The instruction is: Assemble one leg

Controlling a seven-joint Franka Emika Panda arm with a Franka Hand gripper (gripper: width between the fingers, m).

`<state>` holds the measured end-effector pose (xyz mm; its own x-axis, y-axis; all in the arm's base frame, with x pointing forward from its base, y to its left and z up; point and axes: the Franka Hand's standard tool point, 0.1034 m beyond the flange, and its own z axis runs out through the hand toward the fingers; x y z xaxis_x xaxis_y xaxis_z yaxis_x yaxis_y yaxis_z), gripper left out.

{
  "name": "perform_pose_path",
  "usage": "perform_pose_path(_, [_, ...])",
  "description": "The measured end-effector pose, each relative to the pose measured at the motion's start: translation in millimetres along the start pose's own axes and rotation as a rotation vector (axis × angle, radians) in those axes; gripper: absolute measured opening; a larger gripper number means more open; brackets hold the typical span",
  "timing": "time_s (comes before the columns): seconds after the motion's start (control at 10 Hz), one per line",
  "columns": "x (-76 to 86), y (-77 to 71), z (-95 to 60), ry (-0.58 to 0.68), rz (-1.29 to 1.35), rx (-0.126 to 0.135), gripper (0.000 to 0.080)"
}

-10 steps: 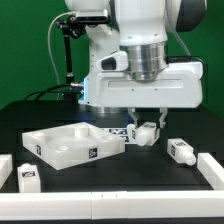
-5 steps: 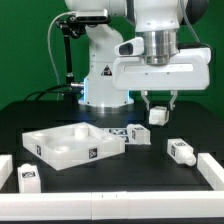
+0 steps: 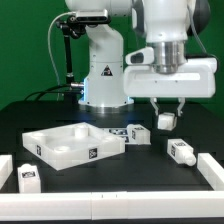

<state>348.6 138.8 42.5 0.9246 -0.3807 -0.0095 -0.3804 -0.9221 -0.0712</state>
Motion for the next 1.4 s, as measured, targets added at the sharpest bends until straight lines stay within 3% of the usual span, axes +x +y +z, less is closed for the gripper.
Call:
perform_pose_path(0.2, [-0.9, 5.8, 17.1, -0.008, -0.002, -0.011, 0.0279])
perform_pose_path(0.7, [1.6, 3.3, 18.8, -0.009, -0.006, -0.009, 0.0279])
perform_pose_path(0.8, [1.5, 3.3, 18.8, -0.009, -0.006, -0.009, 0.0487])
perform_pose_path(0.9, [0.7, 3.2, 13.4, -0.026, -0.027, -0.014, 0.0487])
perform_pose_path(1.0, [9.2, 3.7, -1.4, -0.033, -0.060, -0.009, 0.0596])
perform_pose_path(1.1, [21.6, 1.7, -12.8, -0.035, -0.079, -0.001, 0.0639])
perform_pose_path(1.4, [82.1, -22.8, -24.3, -0.007, -0.226, 0.037, 0.0648])
